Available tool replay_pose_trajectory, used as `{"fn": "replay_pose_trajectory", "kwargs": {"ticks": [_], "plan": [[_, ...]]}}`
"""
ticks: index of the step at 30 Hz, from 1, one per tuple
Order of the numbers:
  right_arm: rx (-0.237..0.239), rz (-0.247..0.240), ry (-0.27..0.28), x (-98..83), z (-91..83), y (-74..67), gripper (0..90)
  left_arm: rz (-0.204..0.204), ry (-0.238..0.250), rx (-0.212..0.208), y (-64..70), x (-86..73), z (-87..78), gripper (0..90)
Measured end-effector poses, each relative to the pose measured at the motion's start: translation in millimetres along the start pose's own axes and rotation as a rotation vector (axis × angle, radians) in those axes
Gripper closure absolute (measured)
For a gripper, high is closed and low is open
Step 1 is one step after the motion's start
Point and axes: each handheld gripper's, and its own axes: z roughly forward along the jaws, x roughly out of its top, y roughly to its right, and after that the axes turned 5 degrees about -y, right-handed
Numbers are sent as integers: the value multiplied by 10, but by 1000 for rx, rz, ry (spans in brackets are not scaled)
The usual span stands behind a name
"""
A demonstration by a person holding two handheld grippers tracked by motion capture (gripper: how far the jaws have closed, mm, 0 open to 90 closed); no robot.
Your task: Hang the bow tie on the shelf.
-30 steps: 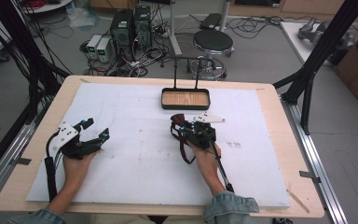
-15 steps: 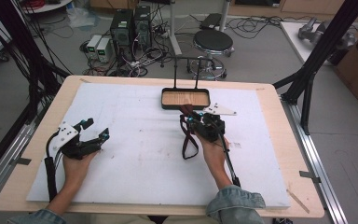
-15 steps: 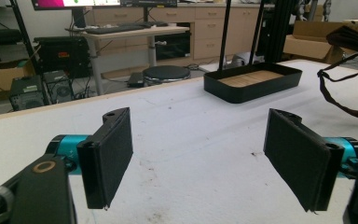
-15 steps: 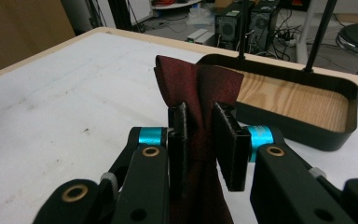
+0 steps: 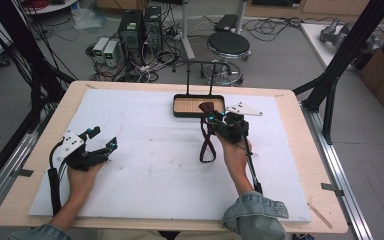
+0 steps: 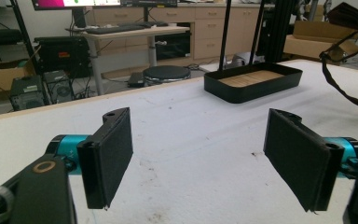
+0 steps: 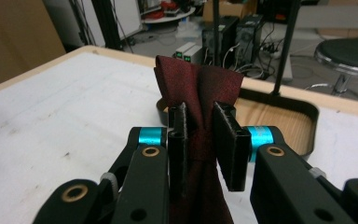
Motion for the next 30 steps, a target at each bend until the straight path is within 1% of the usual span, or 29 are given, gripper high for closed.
{"fn": "replay_pose_trajectory", "kwargs": {"ticks": [1, 3, 4, 6, 11, 12, 15, 16, 18, 21, 24, 25, 26, 28, 29, 30], "plan": [[-3, 9, 3, 14, -3, 15, 755, -1, 3, 0, 2, -1, 2, 241], [-3, 9, 2, 20, -5, 25, 755, -1, 2, 0, 2, -1, 2, 240], [-9, 17, 12, 41, -11, 57, 755, -1, 3, 0, 2, -1, 2, 240], [-15, 19, 12, 67, -14, 82, 756, -1, 3, 0, 1, -1, 2, 240], [-27, 7, 18, 144, -20, 115, 756, -2, 2, -1, 1, -1, 2, 241], [-33, 4, 28, 192, -25, 132, 755, -2, 3, -1, 1, -1, 3, 240], [-37, 2, 35, 239, -27, 149, 755, -2, 3, -2, 2, -1, 3, 240], [-41, 3, 44, 286, -29, 174, 755, -2, 2, -2, 1, -1, 2, 241], [-47, 1, 55, 323, -29, 201, 755, -4, 2, -1, 0, -1, 1, 241], [-55, 5, 57, 360, -20, 234, 756, -4, 3, -2, -1, -2, 2, 241], [-67, 5, 64, 431, -19, 282, 756, -4, 3, -2, 0, -1, 2, 241], [-73, -1, 87, 451, -25, 303, 756, -3, 2, -2, 0, -1, 2, 241], [-76, -1, 96, 461, -30, 316, 756, -3, 3, -2, 0, -2, 2, 241], [-75, 15, 93, 509, -27, 373, 756, -3, 2, -2, 0, -2, 3, 241], [-70, 16, 104, 520, -29, 391, 756, -3, 3, -3, 0, -2, 3, 241], [-77, 18, 113, 568, -31, 436, 756, -2, 2, -4, -1, -1, 3, 241]]}}
